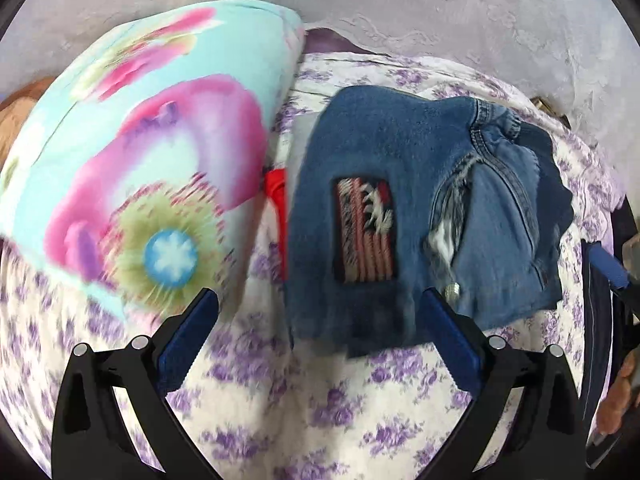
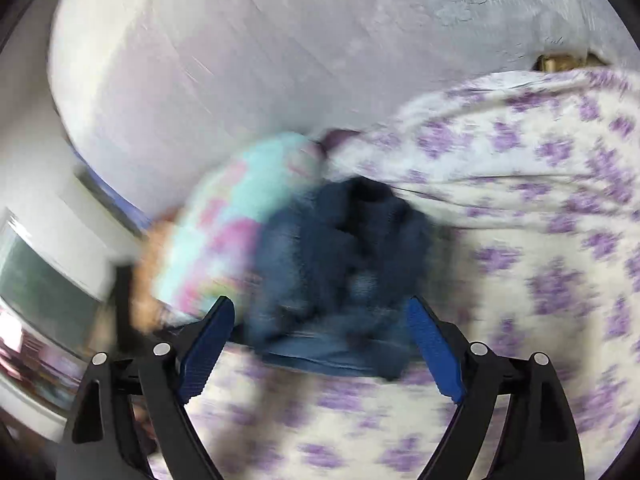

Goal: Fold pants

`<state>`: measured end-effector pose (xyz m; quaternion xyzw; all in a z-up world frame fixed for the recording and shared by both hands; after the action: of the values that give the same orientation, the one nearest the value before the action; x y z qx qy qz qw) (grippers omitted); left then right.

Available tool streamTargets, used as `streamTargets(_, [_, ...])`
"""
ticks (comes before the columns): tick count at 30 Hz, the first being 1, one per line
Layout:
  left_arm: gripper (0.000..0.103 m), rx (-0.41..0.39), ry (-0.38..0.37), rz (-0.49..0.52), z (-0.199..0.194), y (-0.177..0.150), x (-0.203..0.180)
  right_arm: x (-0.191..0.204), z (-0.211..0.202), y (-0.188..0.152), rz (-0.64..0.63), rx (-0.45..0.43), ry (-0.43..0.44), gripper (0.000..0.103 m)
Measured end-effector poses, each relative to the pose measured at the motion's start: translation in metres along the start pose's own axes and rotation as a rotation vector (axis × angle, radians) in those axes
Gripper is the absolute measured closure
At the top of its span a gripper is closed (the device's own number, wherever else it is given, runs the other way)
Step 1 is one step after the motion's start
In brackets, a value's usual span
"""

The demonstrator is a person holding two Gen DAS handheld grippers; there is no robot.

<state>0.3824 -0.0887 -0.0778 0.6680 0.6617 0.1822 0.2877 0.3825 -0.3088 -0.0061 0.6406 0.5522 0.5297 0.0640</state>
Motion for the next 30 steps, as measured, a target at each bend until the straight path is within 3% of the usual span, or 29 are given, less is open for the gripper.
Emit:
streamTargets(3, [0.005,-0.086,0.101,0.06,-0.028,-0.009,0.011,0.005,0.007,-0.005,0.152,0.038,0.105,0.033])
streamTargets(6, [0.005,-0.167,0.148,0.1,-0.055,-0.02,0.014,-0.007,0.022,-0.014,0.244,0.085,0.09,0.037])
streamTargets(10, [0.005,-0.174,0.155,0.108,-0.078,-0.049,0.017,-0.005,0.037,-0.011,0.167,0.096,0.029,0.037])
streamTargets(15, [0.005,-0.103,0.114,0.062,-0.074,-0.076,0.019,-0.003,0.06,-0.02,-0.002,0.161,-0.136,0.044])
streamTargets(16, [0.005,-0.095,0.113,0.06,-0.072,-0.078,0.019,-0.007,0.059,-0.021,-0.026,0.169,-0.163,0.048])
streamTargets(17, [0.005,-0.091,0.119,0.061,-0.07,-0.079,0.02,-0.01,0.061,-0.022,-0.036,0.174,-0.186,0.06])
streamTargets(18, [0.005,-0.092,0.127,0.067,-0.069,-0.078,0.021,-0.013,0.062,-0.021,-0.057,0.181,-0.205,0.078])
streamTargets(20, [0.005,-0.094,0.136,0.083,-0.069,-0.076,0.02,-0.008,0.06,-0.016,-0.105,0.185,-0.194,0.099])
streamTargets(24, [0.005,-0.129,0.141,0.088,-0.073,-0.058,0.021,0.016,0.026,0.006,-0.209,0.119,-0.167,0.099])
streamTargets(27, [0.005,-0.124,0.124,0.053,-0.069,-0.049,0.021,-0.006,0.024,-0.001,-0.253,0.154,-0.273,0.098])
streamTargets(30, [0.005,-0.123,0.137,0.057,-0.062,-0.042,0.016,-0.031,0.029,-0.009,-0.21,0.169,-0.321,0.098])
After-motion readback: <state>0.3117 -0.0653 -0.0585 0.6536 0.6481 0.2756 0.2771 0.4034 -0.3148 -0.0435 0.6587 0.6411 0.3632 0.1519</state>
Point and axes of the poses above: each gripper's, at about its wrist camera, not at the fingertips, and z roughly the way its jaws point, x to its left, y to its top, the point moved 8 cm from there along z, roughly the way its jaws point, and after that the axes turned 15 degrees about -x, right-handed, at the moved point
